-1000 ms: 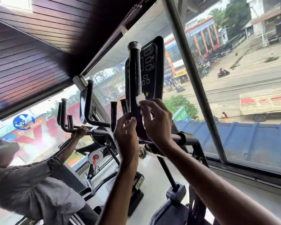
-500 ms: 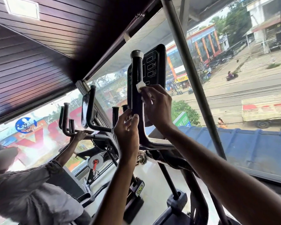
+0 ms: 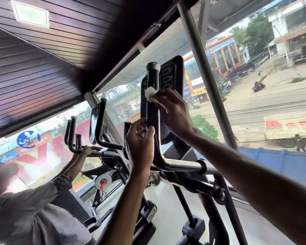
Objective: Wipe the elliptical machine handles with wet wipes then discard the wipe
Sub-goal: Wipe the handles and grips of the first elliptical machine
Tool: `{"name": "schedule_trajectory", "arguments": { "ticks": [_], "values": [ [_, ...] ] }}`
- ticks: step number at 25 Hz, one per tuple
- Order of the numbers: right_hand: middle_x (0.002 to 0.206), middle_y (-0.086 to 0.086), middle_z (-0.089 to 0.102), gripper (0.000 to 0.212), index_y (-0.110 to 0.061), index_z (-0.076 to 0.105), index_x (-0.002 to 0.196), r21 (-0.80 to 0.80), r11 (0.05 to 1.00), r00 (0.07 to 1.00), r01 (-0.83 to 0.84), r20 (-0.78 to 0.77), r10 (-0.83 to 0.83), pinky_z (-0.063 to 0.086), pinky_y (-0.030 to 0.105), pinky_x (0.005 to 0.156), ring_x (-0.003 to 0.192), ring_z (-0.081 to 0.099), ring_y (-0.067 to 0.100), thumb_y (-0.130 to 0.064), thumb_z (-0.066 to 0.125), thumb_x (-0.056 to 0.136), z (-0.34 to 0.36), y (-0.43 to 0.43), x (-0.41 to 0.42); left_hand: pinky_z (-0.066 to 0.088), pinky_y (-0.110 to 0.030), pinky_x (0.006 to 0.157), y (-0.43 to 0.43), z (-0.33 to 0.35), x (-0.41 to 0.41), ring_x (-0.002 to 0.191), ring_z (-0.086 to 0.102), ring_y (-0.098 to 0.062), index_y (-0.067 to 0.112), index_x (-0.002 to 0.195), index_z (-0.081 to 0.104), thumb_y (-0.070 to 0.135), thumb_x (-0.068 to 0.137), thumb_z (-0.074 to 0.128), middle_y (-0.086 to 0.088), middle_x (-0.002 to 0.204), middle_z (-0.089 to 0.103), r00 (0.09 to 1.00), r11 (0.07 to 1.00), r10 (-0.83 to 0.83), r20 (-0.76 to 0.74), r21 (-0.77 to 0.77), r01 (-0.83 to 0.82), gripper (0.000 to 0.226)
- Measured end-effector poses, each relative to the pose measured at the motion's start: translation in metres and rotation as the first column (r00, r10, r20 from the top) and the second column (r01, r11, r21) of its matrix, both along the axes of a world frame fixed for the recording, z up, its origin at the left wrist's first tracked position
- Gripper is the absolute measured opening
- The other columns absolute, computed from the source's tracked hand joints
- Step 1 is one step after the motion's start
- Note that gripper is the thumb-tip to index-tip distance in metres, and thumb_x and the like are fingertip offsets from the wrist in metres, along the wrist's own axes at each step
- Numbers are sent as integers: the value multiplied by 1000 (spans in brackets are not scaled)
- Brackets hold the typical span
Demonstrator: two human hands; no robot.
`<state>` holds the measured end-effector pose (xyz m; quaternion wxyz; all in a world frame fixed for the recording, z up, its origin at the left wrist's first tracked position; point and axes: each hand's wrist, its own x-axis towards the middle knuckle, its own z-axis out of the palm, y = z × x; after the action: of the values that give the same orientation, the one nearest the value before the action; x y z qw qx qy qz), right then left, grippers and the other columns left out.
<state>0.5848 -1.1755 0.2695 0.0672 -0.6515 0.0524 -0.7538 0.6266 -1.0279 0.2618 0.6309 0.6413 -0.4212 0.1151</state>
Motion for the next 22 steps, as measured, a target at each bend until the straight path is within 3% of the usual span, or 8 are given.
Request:
{"name": "schedule_trajectory", "arguments": {
  "ticks": [2,4,7,13,16,22],
  "values": [
    [110,11,71,21,-5,77,114,-38,999,1000,-3,-24,2,55,24,86,100,67,23,-4,69,95,3,-8,-2,63,-40,76,-3,9,-1,87,76,-7,39,98,71,19,83,66,13,97,78,999,999,-33,19,17,32,25],
    [109,10,71,21,-5,77,114,67,998,1000,-6,18,5,57,28,82,95,68,21,-8,68,96,28,-18,0,63,-44,79,-8,19,-2,87,76,-8,39,99,72,23,82,66,13,99,78,998,999,-44,48,35,42,24],
    [104,6,72,19,-7,78,112,166,986,998,-10,69,-2,50,13,79,88,67,14,-9,70,95,46,-24,1,63,-48,79,-15,27,1,86,77,-16,24,109,76,26,82,65,5,101,79,997,998,-58,58,37,56,29],
    [103,1,74,14,-10,80,106,290,936,976,-199,146,162,47,11,84,92,68,7,-10,68,98,-37,39,-5,63,-43,83,-20,30,9,87,78,-14,23,109,77,25,84,68,3,104,79,995,996,-77,58,59,73,27],
    [101,-1,76,14,-13,81,105,334,925,975,-180,184,124,50,13,75,83,68,5,-12,69,97,-5,21,5,63,-44,80,-23,33,10,80,77,-13,20,104,77,17,89,69,5,94,79,998,998,-45,49,53,42,17],
    [95,2,78,18,-14,82,102,383,921,976,-68,216,-18,40,3,73,78,57,2,-9,73,87,74,-28,14,62,-46,82,-23,35,12,80,76,-13,21,102,77,27,84,68,9,91,79,998,997,-52,32,52,50,21]
  ]
}}
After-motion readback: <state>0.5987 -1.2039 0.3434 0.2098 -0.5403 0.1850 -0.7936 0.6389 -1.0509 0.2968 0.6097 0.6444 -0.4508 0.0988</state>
